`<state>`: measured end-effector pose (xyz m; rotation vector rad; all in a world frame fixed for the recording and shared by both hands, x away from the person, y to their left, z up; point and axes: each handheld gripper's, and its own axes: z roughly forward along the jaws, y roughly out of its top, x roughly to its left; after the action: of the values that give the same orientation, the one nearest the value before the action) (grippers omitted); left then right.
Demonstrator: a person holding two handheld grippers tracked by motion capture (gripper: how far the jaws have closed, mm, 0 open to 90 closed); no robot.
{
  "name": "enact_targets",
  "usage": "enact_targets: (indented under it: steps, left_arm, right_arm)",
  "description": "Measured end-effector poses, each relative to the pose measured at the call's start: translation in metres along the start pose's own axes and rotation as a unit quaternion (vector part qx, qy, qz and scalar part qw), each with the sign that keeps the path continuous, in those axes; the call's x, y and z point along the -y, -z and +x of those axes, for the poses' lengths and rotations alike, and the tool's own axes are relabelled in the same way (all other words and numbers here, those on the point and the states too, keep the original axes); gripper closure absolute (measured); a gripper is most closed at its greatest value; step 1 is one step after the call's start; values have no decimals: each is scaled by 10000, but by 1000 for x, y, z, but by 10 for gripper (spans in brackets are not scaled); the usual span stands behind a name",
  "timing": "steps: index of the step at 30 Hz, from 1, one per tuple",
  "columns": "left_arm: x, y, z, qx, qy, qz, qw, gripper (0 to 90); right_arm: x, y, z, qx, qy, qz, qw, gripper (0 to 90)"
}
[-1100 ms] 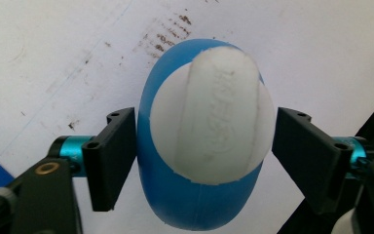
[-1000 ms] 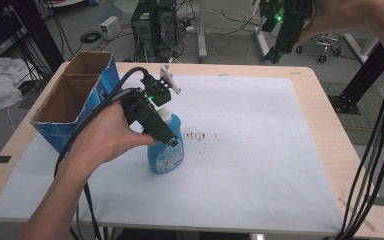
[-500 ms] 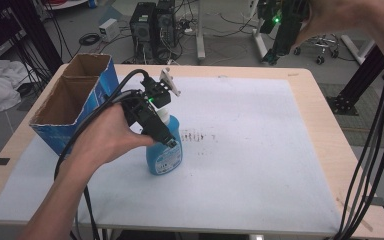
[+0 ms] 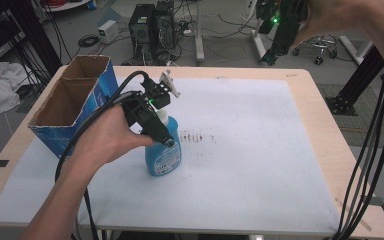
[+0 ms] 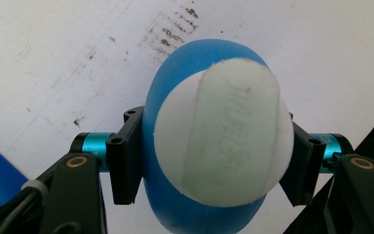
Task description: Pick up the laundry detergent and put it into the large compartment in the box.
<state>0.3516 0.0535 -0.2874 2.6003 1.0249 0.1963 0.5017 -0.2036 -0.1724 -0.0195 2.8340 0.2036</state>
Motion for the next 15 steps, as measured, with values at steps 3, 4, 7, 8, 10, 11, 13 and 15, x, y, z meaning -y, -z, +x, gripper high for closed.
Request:
enact_targets:
  steps: [3, 4, 7, 8, 10, 11, 13, 15]
  left_arm:
    - [0, 0, 0, -9, -32, 9, 10000, 371]
    - [0, 0, 0, -16, -27, -20, 10000, 373]
    - [0, 0, 1, -11, -80, 12, 10000, 376]
    - [0, 0, 1, -11, -80, 12, 10000, 377]
    - [0, 1, 0, -1, -90, 36, 10000, 378]
    - [-1, 0, 0, -12, -101, 54, 9999, 378]
    - [-1, 1, 1, 4, -106, 69, 9999, 379]
    - [-3, 1, 2, 31, -144, 117, 9998, 380]
  right_arm:
    - [0, 0, 0, 2, -14, -4, 10000, 132]
    - [0, 0, 0, 1, 3, -8, 10000, 132]
    - [0, 0, 1, -8, -13, 6, 10000, 132]
    - [0, 0, 1, -8, -13, 6, 10000, 132]
    - [0, 0, 1, -10, -10, 4, 10000, 132]
    - [0, 0, 1, 0, 8, 5, 10000, 132]
    - [0, 1, 1, 2, 2, 8, 10000, 132]
    - [0, 1, 2, 3, -5, 5, 10000, 132]
